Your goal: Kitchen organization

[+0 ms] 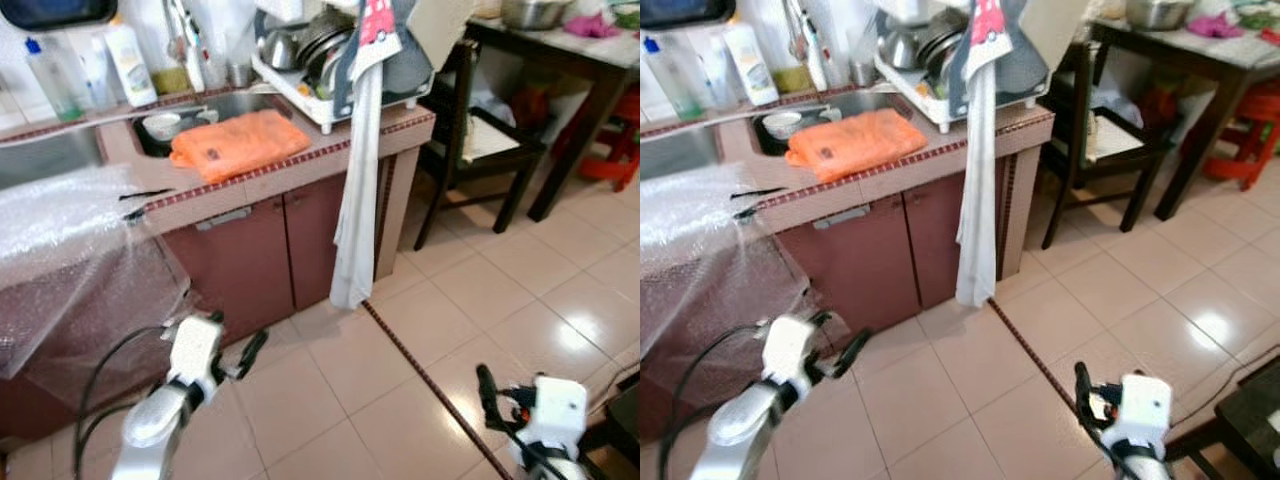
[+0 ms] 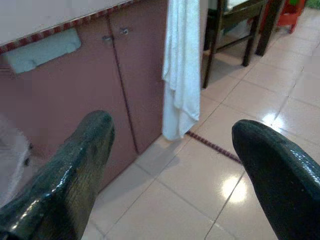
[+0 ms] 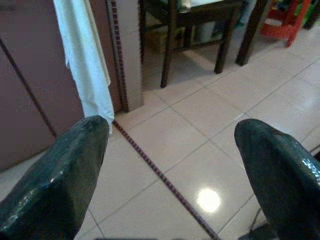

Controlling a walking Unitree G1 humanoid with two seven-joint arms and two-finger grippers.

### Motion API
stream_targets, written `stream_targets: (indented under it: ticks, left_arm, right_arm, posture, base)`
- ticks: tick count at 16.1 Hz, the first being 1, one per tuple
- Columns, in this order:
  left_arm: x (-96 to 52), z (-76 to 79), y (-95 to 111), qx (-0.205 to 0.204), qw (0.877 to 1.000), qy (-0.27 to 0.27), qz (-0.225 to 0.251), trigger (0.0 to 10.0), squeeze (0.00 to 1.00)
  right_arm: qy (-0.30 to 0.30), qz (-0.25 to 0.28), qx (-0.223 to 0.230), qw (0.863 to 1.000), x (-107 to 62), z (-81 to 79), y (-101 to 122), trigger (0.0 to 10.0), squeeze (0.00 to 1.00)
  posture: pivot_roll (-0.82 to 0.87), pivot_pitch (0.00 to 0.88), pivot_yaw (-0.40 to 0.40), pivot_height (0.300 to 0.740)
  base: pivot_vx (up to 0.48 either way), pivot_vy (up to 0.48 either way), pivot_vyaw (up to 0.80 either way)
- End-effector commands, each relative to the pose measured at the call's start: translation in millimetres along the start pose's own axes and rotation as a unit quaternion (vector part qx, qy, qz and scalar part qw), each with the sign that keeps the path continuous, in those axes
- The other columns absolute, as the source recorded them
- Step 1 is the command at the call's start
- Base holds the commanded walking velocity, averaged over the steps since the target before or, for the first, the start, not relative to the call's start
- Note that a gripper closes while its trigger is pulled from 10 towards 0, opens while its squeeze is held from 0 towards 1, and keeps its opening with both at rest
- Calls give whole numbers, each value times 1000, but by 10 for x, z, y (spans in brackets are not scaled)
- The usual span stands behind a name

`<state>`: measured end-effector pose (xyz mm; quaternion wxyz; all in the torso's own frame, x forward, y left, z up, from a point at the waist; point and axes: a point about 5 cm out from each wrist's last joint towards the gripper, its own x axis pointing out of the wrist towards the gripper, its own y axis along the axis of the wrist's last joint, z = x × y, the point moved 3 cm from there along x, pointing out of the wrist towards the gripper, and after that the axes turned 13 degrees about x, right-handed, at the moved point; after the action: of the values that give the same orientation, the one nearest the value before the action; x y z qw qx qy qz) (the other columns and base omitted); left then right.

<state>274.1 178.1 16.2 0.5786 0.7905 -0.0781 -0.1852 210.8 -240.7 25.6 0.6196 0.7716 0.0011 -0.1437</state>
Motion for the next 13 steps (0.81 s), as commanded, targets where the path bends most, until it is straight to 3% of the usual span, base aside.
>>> stream_targets:
  ticks: [1,2,4,8,11,13]
  left_arm:
    - [-77,-82,-14,-1,1000,21,-3,10000,0]
    - [-101,-91,-35,-1,1000,25,-7,10000,0]
    - [-265,-103,-128,37,999,34,-13,10000,0]
    - [-341,-171,-106,48,997,64,-4,10000,0]
    - [-148,-271,201,70,992,93,47,10000,0]
    - [-135,-326,335,82,988,108,74,10000,0]
  right_arm:
    - [0,12,7,1000,-48,-48,119,10000,0]
    - [2,13,7,1000,-71,-57,135,10000,0]
    - [10,30,-5,999,-234,-107,318,10000,0]
    - [25,64,-17,997,-278,-291,629,10000,0]
    - [26,79,-15,996,-263,-483,717,10000,0]
    - [25,98,-23,995,-304,-538,815,10000,0]
  posture:
    - [-144,0,55,740]
    - [-144,0,55,740]
    - [-132,0,43,740]
    - [-130,0,33,740]
    - [-129,0,41,740]
    - [-143,0,58,740]
  base:
    - [0,0,0]
    - [0,0,0]
    - [0,0,0]
    - [0,0,0]
    - [0,0,448]
    - [0,0,625]
